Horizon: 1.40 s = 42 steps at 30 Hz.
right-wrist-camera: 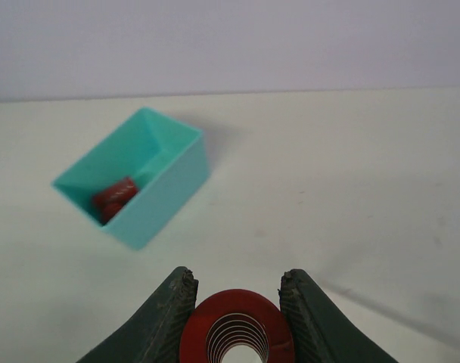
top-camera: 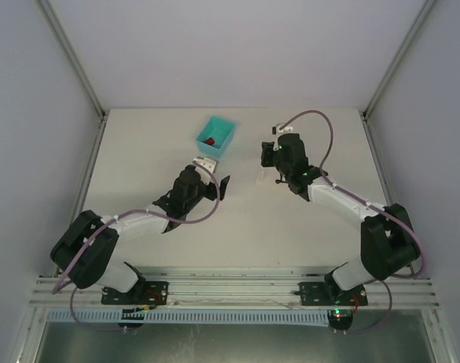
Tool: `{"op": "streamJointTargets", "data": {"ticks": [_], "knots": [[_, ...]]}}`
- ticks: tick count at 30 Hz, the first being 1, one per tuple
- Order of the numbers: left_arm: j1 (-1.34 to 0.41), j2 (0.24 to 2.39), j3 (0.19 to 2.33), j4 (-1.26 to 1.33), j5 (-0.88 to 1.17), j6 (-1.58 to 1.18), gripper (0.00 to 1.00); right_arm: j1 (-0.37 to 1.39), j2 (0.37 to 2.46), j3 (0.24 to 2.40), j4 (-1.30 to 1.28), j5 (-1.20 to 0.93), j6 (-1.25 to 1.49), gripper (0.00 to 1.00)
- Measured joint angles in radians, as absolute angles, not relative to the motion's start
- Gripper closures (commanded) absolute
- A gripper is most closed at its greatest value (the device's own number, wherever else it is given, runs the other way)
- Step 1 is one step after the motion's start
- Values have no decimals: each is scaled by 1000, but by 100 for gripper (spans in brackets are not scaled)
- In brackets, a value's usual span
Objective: Install the large spring
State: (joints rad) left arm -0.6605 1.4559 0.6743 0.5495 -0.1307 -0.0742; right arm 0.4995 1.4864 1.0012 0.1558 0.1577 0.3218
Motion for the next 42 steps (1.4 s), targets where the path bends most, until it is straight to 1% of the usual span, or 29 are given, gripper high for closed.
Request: {"op": "streamJointTargets", "data": {"ticks": [5,10,15,31,42], "knots": [[-672,1430,548,619,-147,-33,1,498,1573,1002,220,279,223,100],[-680,1433,515,679,-90,6,1,480,1687,1028,239,309,192,100],[-690,1409,453,767,-80,39,1,460,1760,1063,258,320,197,100],[-690,1394,439,811,-105,65,1,442,1827,1130,299,331,213,100],[-690,1390,439,811,-105,72,1,442,1869,1131,300,332,216,100]]}}
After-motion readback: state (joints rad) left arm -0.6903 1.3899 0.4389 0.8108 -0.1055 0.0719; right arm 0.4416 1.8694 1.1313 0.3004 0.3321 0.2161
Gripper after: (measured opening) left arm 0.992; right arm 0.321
